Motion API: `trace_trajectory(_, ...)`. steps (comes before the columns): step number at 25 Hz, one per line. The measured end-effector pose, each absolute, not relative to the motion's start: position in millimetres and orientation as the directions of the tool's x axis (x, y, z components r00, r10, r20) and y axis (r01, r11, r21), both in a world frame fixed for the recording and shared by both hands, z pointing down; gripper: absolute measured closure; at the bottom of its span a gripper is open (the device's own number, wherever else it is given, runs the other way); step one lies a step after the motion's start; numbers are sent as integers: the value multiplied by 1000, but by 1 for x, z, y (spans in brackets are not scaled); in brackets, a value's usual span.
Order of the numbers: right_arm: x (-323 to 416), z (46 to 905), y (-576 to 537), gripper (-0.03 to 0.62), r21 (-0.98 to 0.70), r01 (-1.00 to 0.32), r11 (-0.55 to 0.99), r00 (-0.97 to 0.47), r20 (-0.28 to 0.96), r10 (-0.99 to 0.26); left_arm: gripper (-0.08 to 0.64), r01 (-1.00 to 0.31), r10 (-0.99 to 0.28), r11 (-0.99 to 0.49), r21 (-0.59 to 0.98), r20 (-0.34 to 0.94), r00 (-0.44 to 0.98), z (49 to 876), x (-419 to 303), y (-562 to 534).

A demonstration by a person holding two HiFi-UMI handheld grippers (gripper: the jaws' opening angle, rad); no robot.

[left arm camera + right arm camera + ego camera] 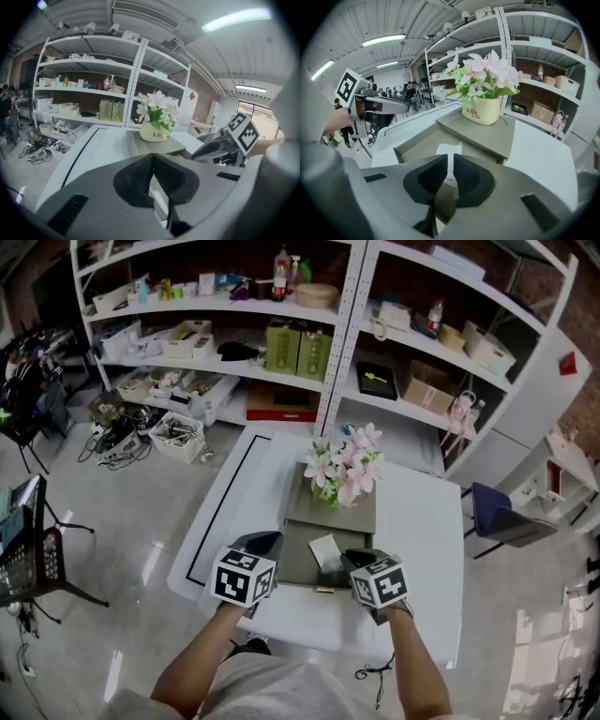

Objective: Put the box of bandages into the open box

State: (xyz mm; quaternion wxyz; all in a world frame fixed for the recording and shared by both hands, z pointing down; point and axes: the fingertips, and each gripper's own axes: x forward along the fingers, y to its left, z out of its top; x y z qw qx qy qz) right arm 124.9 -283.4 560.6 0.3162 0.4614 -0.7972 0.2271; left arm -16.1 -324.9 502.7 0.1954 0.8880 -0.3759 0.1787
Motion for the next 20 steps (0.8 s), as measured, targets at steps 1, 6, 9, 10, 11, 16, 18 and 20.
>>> trace_trajectory(1, 128, 557, -282, 551, -70, -881, 468, -376, 705, -601, 557, -739, -599, -640, 208, 468, 650, 502, -14, -323)
trace_trajectory(6, 140, 533, -270, 561, -76, -890, 449, -384, 656, -650, 557, -748, -610, -638, 181, 475, 635, 496, -7, -315)
trace_trajectory(9, 149, 520, -263, 566, -74, -896, 438, -384, 625, -680, 557, -757, -625, -632, 167, 468, 625, 492, -2, -310)
trace_trajectory(10, 152, 516, -260, 566, -72, -897, 436, -384, 614, -689, 557, -759, -629, -630, 164, 465, 622, 491, -1, -308)
trace_trajectory(11, 154, 511, -257, 569, -69, -898, 435, -384, 604, -698, 557, -762, -634, -628, 161, 463, 620, 490, 1, -306)
trace_trajectory(16, 168, 489, -243, 586, -67, -906, 418, -384, 547, -744, 557, -767, -650, -626, 140, 449, 613, 481, 8, -296)
trace_trajectory(18, 169, 480, -238, 588, -75, -905, 418, -394, 516, -760, 557, -771, -662, -624, 128, 438, 609, 478, 9, -291)
trace_trajectory(20, 170, 468, -232, 588, -77, -906, 417, -400, 479, -781, 557, -774, -673, -622, 118, 424, 606, 474, 10, -286)
